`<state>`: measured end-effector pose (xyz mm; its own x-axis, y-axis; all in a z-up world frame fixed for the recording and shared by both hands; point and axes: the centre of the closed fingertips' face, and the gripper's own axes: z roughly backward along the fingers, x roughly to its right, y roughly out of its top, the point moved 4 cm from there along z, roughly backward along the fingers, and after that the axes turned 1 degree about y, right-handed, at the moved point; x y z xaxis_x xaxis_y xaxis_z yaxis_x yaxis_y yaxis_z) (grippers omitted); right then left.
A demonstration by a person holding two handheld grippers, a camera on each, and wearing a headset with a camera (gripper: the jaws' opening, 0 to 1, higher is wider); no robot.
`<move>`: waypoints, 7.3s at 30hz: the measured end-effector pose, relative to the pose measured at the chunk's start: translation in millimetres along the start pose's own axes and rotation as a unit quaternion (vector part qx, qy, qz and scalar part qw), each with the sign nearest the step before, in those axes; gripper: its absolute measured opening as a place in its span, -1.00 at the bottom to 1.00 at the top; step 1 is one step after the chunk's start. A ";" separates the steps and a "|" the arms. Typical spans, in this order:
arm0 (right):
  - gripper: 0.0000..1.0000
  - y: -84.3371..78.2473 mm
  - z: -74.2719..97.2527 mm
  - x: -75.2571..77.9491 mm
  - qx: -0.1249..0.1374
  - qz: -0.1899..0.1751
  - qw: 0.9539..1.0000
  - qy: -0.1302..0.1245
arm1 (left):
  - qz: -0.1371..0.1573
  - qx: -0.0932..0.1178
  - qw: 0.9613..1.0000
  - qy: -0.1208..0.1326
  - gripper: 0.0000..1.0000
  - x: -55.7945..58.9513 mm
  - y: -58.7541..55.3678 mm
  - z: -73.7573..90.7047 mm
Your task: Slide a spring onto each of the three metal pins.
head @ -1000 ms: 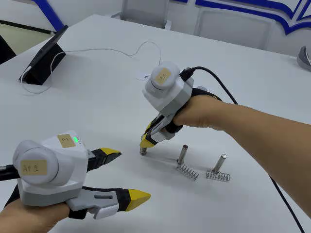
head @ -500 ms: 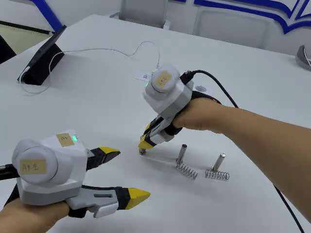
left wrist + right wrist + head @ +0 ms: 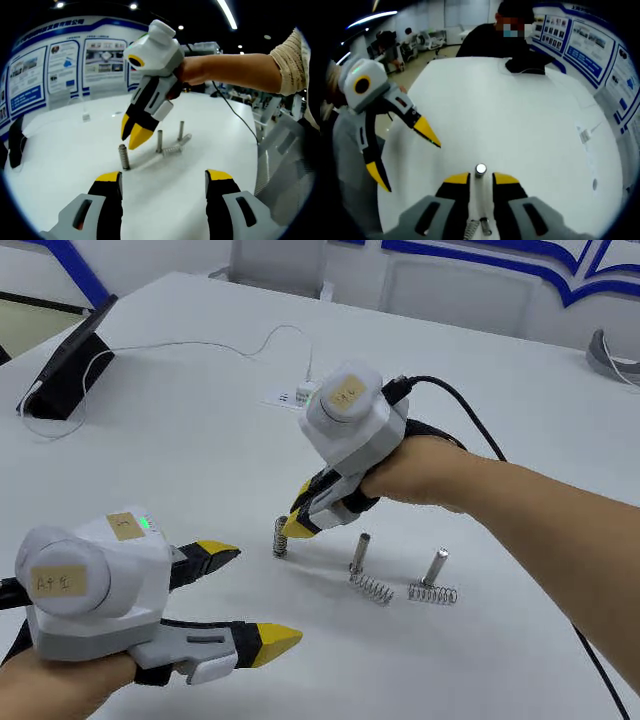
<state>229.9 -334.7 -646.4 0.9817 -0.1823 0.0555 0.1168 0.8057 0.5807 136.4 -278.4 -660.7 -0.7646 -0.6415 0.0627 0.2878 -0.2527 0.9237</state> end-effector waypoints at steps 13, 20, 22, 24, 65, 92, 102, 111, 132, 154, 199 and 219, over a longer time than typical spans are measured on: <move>-0.61 -7.7 21.9 -15.5 0.024 -0.007 1.000 -0.016 | -0.006 0.004 1.000 -0.012 0.36 4.5 5.3 -6.1; -0.61 -15.8 35.4 -23.3 0.035 -0.013 0.999 -0.028 | -0.011 0.003 1.000 -0.017 0.36 6.7 7.1 -9.1; -0.61 -18.8 37.7 -25.3 0.037 -0.015 0.999 -0.030 | -0.012 0.004 1.000 -0.019 0.36 6.8 7.6 -9.7; -0.61 -23.1 40.2 -24.1 0.037 -0.018 0.999 -0.033 | -0.012 0.004 1.000 -0.020 0.36 6.9 8.0 -10.7; -0.63 -114.5 31.0 -26.5 0.020 -0.127 0.989 -0.069 | -0.021 -0.006 0.999 -0.037 0.34 15.1 12.1 -20.3; -0.76 -128.1 16.8 -24.0 -0.011 -0.138 0.988 -0.068 | -0.022 -0.009 0.999 -0.038 0.31 16.3 11.6 -22.4; -0.77 -120.0 29.6 -29.9 0.004 -0.133 0.989 -0.061 | -0.037 -0.014 0.998 -0.052 0.28 22.3 13.7 -27.7; -0.77 -107.4 49.7 -42.0 0.015 -0.105 0.993 -0.045 | -0.057 -0.018 0.995 -0.075 0.20 30.8 15.3 -34.1; -0.77 -79.2 67.0 -75.0 0.008 -0.001 1.000 0.017 | -0.112 -0.019 0.987 -0.116 -0.27 49.0 20.6 -38.1; -0.77 -79.3 70.1 -91.8 -0.012 0.050 0.997 0.053 | -0.154 -0.019 0.977 -0.147 -0.75 63.6 20.1 -40.8; -0.71 -31.2 84.2 -101.2 0.010 0.079 0.996 0.050 | -0.148 -0.016 0.976 -0.156 -0.79 69.3 21.4 -41.1; -0.75 -36.8 71.0 -102.5 -0.039 0.082 0.994 0.064 | -0.154 -0.020 0.975 -0.156 -0.78 71.4 22.0 -42.9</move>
<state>114.3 -385.6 -615.8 0.9989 0.0246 0.0387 -0.0408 0.8613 0.5064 112.9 -360.8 -652.0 -0.9549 -0.2803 -0.0983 0.0338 -0.4312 0.9016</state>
